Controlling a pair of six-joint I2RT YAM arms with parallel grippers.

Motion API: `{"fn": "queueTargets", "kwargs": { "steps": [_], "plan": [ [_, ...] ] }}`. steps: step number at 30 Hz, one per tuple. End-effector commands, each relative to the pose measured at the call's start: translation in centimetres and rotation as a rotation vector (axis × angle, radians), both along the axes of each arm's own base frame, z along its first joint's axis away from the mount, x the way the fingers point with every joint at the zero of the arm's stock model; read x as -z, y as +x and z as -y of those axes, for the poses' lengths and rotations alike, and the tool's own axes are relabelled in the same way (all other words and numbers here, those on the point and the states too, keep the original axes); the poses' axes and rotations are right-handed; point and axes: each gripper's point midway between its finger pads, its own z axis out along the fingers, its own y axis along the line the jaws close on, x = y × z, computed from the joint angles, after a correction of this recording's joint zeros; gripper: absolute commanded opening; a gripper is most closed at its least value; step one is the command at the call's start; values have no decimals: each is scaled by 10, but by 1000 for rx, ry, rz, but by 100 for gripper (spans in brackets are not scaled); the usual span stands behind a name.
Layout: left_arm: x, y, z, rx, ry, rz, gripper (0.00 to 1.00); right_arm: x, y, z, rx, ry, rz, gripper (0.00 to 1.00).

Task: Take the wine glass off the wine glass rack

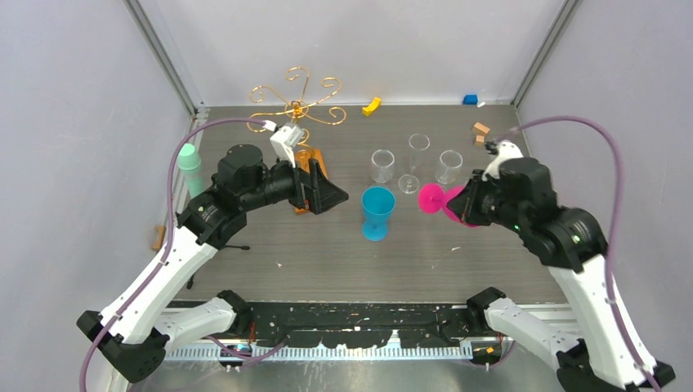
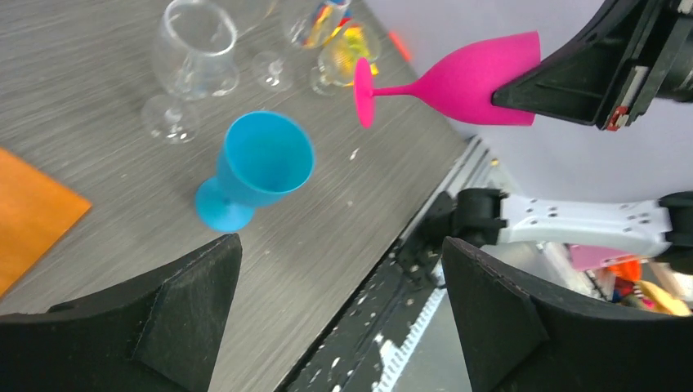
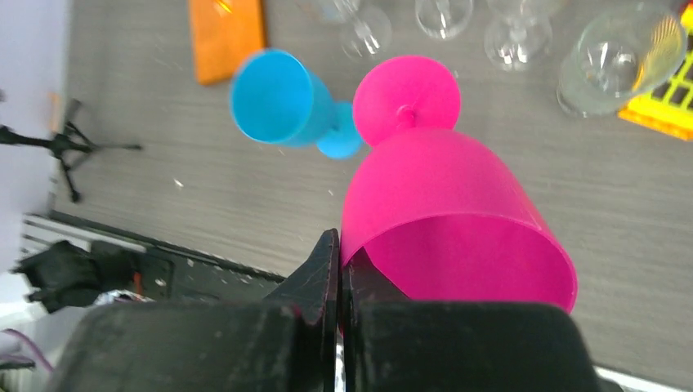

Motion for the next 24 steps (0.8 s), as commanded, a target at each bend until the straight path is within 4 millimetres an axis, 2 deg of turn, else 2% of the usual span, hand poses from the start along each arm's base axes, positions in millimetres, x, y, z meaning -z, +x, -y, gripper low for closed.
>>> {"fn": "queueTargets", "kwargs": {
  "steps": [1, 3, 11, 17, 24],
  "plan": [
    [17, 5, -16, -36, 132, 35, 96, 43, 4, -1, -38, -121, -164, 0],
    [24, 7, -18, -44, 158, 31, 96, 60, 12, -5, -41, -147, -221, 0],
    [46, 14, -25, -71, 246, 21, 96, 103, 30, -20, -52, -190, -330, 1],
    [61, 19, -30, -97, 307, -15, 98, 122, 40, -37, -83, -214, -363, 6],
    [70, 24, -36, -129, 349, -30, 99, 141, 49, -50, -102, -298, -401, 9]
  ]
}}
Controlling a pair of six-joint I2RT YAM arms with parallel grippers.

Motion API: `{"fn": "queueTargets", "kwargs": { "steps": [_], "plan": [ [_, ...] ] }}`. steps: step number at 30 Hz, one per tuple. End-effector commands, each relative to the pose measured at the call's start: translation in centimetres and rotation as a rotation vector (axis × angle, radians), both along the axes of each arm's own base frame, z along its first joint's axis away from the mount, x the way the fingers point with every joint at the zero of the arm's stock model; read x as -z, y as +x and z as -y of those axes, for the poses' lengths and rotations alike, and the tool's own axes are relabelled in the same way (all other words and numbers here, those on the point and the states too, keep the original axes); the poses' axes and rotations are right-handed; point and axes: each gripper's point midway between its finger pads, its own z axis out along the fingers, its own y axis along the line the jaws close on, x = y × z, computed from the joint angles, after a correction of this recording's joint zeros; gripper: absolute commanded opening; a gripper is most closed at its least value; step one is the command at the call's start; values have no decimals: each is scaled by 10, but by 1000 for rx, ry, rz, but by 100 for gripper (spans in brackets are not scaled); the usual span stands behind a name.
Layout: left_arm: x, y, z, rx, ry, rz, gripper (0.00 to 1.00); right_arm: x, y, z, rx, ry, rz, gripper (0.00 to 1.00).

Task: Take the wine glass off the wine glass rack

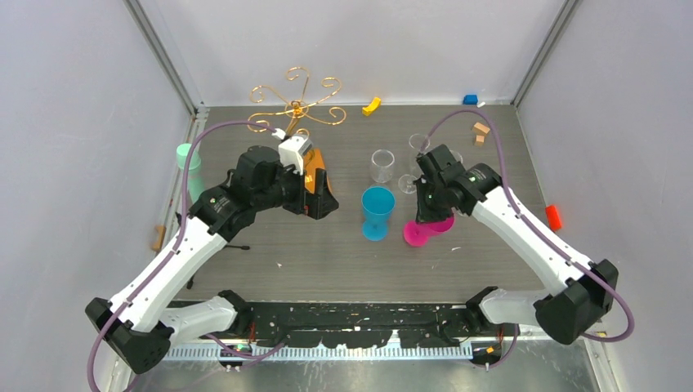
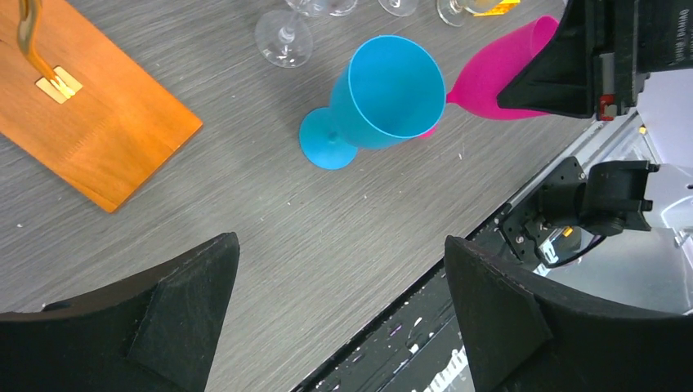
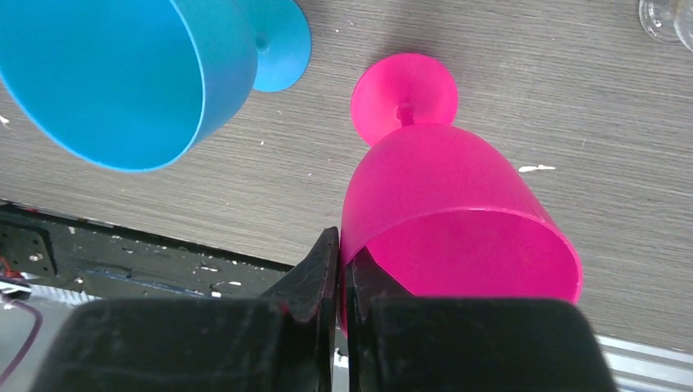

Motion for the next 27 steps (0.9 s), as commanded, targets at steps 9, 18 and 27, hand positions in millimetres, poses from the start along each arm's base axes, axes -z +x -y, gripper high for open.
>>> {"fn": "queueTargets", "kwargs": {
  "steps": [9, 18, 27],
  "plan": [
    [-4, 11, -15, -79, 57, 45, 100, 9, 21, -20, -36, -54, 32, 27],
    [-10, 11, -24, -155, 63, -1, 100, -17, 28, -23, -38, -10, 110, 42],
    [-30, 2, -41, -183, 78, 43, 100, -72, 26, -5, 17, 44, 307, 48]
  ]
}}
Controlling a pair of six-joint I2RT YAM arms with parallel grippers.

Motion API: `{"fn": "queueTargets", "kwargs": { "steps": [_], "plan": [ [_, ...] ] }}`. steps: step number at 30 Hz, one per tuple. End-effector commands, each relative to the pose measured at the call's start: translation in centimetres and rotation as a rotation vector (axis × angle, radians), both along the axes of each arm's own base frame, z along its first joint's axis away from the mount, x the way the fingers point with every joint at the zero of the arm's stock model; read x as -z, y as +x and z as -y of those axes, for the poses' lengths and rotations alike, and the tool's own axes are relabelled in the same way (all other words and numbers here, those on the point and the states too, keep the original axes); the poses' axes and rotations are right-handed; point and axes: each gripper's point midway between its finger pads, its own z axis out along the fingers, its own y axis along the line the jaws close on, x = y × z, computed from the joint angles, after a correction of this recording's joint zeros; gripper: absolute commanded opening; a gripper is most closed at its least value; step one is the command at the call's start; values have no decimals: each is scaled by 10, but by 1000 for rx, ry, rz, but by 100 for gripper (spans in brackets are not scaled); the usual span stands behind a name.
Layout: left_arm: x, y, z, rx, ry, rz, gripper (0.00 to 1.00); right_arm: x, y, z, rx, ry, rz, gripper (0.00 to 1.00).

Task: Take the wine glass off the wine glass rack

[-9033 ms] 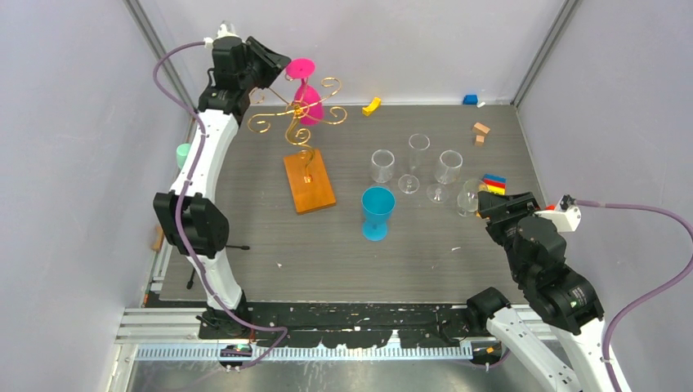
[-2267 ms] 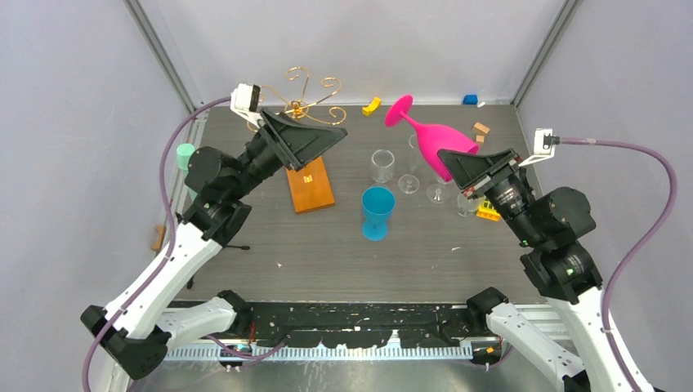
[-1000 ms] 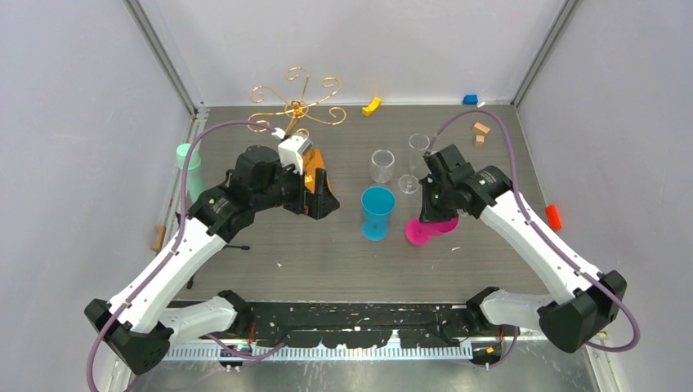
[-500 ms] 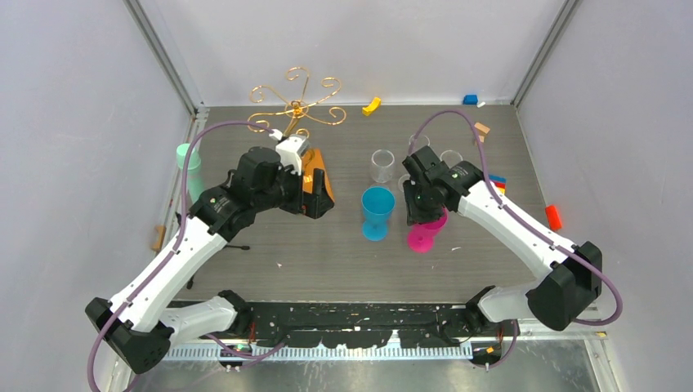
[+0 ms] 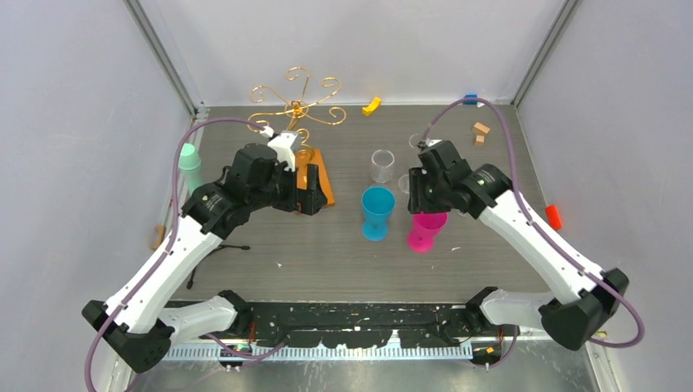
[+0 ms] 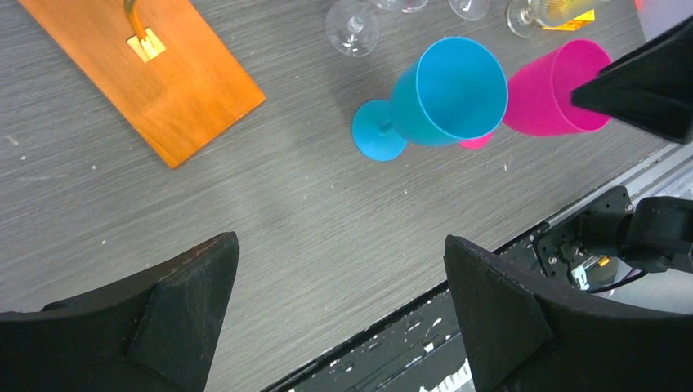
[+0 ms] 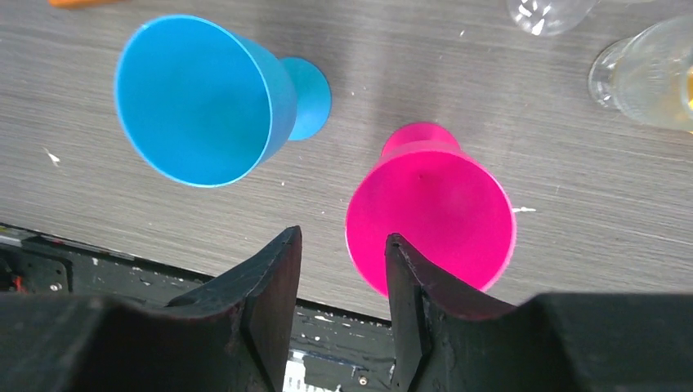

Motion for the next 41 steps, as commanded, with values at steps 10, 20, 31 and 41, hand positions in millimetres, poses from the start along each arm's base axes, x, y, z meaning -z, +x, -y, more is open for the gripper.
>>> {"fn": "queueTargets", "kwargs": {
  "steps": [10, 20, 31, 41],
  "plan": [
    [-96, -16, -72, -202, 25, 280, 100, -154, -16, 87, 243, 93, 606, 81],
    [-163, -42, -110, -269, -64, 503, 100, -219, -69, 172, 475, 148, 918, 89],
    [-199, -73, -150, -359, -175, 708, 100, -240, -106, 214, 598, 229, 1065, 91],
    [-206, -79, -159, -378, -183, 742, 100, -240, -111, 221, 629, 242, 1078, 92]
  ]
}}
